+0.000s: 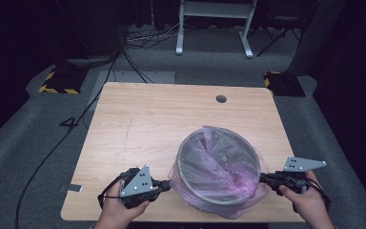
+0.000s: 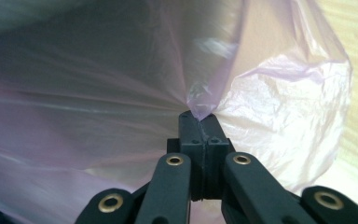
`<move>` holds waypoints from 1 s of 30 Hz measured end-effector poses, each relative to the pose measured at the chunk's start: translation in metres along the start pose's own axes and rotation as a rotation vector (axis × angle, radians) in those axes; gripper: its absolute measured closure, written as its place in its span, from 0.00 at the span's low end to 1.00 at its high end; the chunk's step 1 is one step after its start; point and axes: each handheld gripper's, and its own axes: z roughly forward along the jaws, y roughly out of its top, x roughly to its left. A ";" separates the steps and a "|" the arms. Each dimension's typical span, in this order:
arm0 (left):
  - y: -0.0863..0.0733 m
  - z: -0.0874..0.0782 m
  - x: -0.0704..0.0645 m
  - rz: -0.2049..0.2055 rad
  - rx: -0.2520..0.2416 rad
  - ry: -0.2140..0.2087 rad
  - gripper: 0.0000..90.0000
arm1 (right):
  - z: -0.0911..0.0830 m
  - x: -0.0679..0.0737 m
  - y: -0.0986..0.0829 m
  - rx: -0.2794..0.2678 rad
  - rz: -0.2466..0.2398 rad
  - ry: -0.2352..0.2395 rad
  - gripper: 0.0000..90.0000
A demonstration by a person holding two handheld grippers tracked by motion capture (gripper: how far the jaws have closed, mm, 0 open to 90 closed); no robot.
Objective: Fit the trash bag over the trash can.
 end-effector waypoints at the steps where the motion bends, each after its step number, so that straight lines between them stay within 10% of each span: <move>1: -0.005 0.003 0.002 -0.003 0.019 0.001 1.00 | 0.003 -0.002 -0.002 0.008 0.002 -0.003 1.00; 11: -0.047 0.030 0.025 -0.083 0.177 0.060 1.00 | 0.037 -0.020 -0.036 0.124 0.046 -0.053 1.00; 14: -0.056 0.027 0.032 -0.118 0.149 0.067 1.00 | 0.034 -0.022 -0.041 0.115 0.054 -0.074 1.00; 16: -0.058 0.019 0.032 -0.133 0.127 0.091 0.86 | 0.025 -0.022 -0.042 0.098 0.056 -0.092 0.79; 22: -0.045 -0.003 0.017 -0.051 0.026 0.068 0.37 | -0.009 -0.004 -0.032 0.008 -0.042 -0.104 0.42; 30: -0.009 0.013 0.000 0.032 0.012 0.002 0.21 | -0.003 0.030 -0.002 -0.049 -0.206 -0.021 0.31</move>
